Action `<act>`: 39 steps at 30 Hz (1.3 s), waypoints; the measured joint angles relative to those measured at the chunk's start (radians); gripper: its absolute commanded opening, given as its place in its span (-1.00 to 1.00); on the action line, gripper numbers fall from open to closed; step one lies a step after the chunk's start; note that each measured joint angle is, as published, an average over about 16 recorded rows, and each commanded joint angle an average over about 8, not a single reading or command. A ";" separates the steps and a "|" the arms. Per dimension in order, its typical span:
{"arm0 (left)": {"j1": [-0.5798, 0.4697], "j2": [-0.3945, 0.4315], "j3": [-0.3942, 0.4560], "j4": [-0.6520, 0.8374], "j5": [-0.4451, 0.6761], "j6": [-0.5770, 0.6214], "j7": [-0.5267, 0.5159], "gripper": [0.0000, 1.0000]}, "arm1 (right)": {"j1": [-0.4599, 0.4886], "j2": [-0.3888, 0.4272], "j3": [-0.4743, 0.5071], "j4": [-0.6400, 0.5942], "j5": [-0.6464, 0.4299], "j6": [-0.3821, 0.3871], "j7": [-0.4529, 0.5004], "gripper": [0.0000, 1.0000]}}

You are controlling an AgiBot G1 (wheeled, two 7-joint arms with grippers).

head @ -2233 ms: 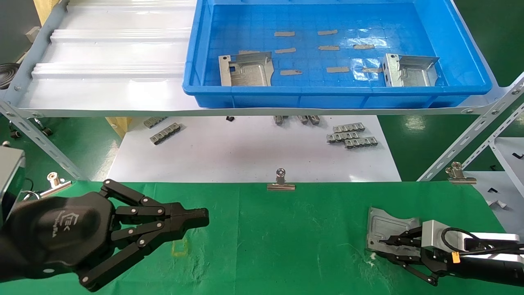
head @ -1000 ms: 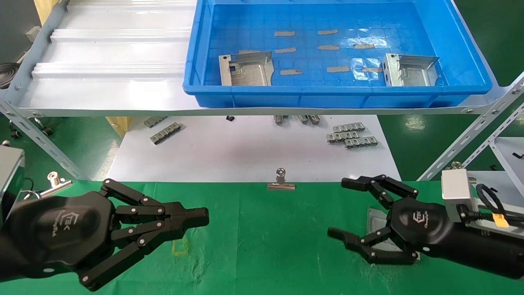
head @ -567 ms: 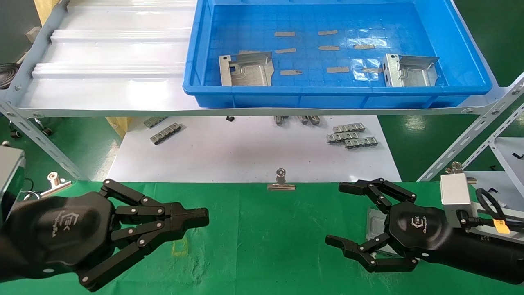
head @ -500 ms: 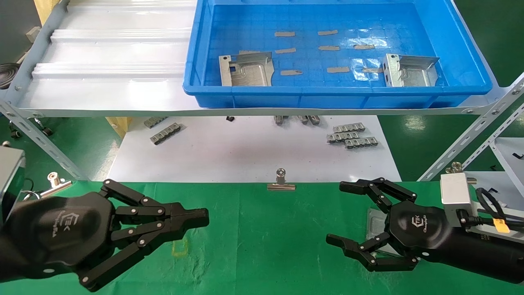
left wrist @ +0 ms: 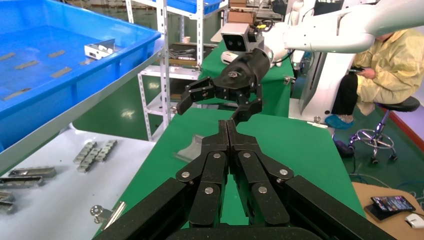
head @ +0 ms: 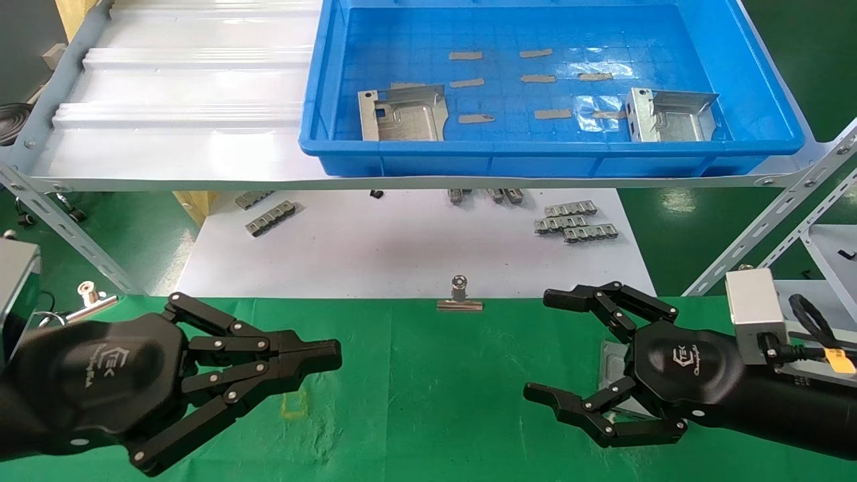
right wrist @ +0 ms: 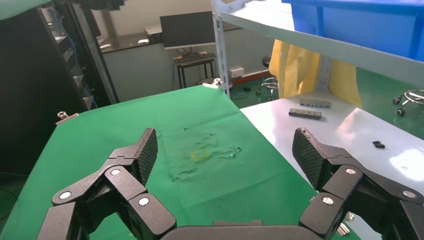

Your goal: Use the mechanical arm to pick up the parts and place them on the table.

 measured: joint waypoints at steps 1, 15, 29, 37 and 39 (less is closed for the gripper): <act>0.000 0.000 0.000 0.000 0.000 0.000 0.000 1.00 | -0.001 0.002 0.005 0.011 -0.001 0.002 0.008 1.00; 0.000 0.000 0.000 0.000 0.000 0.000 0.000 1.00 | -0.020 0.025 0.067 0.167 -0.013 0.026 0.119 1.00; 0.000 0.000 0.001 0.000 0.000 0.000 0.000 1.00 | -0.038 0.049 0.131 0.323 -0.025 0.050 0.230 1.00; 0.000 0.000 0.001 0.000 0.000 0.000 0.000 1.00 | -0.048 0.063 0.167 0.412 -0.032 0.064 0.293 1.00; 0.000 0.000 0.001 0.000 -0.001 0.000 0.000 1.00 | -0.051 0.066 0.176 0.434 -0.033 0.067 0.309 1.00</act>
